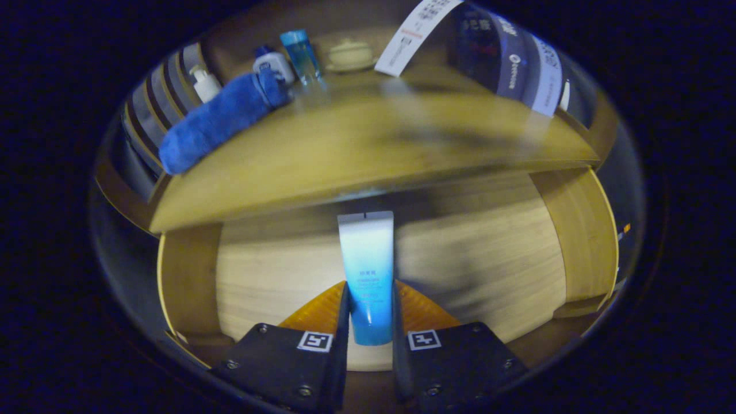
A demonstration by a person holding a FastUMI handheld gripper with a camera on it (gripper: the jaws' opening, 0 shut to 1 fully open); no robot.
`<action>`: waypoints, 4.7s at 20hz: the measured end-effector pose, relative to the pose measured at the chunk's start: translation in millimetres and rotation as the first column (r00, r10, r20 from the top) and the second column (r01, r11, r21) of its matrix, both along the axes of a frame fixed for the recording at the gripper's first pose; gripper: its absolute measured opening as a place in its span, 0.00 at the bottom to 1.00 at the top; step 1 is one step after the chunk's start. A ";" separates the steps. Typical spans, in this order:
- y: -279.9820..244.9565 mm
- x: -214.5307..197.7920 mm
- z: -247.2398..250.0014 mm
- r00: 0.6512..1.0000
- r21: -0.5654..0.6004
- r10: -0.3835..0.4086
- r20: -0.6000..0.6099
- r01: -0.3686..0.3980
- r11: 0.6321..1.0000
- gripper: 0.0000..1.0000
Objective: Pull open the drawer, take out the items inside it, and place them on the countertop above the cabinet.
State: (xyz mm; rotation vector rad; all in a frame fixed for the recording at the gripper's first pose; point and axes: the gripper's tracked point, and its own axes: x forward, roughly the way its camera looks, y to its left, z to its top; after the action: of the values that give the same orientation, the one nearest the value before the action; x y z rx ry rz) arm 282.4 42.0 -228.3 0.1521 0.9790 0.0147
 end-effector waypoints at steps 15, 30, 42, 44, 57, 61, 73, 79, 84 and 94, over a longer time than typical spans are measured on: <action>27.0 -64.7 124.1 0.931 0.261 0.002 0.366 -0.104 0.960 0.33; 57.2 48.7 167.8 0.830 0.086 0.044 0.557 -0.110 0.990 0.35; 20.0 103.9 103.1 0.849 -0.003 -0.031 0.528 0.038 0.999 0.43; 16.6 99.6 119.0 0.834 0.026 -0.058 0.548 0.052 0.998 0.47; -25.2 -25.1 155.2 0.817 -0.077 0.008 0.576 0.045 0.996 0.99; -35.8 -73.2 173.4 0.785 -0.059 0.014 0.619 0.028 0.998 0.99; -60.6 -171.9 147.0 0.708 -0.090 0.049 0.704 0.021 0.996 0.99; -45.6 -183.1 109.8 0.621 -0.184 0.130 0.773 0.023 0.983 0.99; -39.5 -190.7 66.3 0.623 -0.157 0.115 0.774 0.012 0.988 0.99; -31.8 -173.1 13.8 0.657 -0.129 0.110 0.746 -0.019 0.992 0.99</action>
State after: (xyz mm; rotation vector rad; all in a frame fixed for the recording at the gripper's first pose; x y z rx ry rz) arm 109.3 10.2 -214.5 -0.0028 0.1333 0.0844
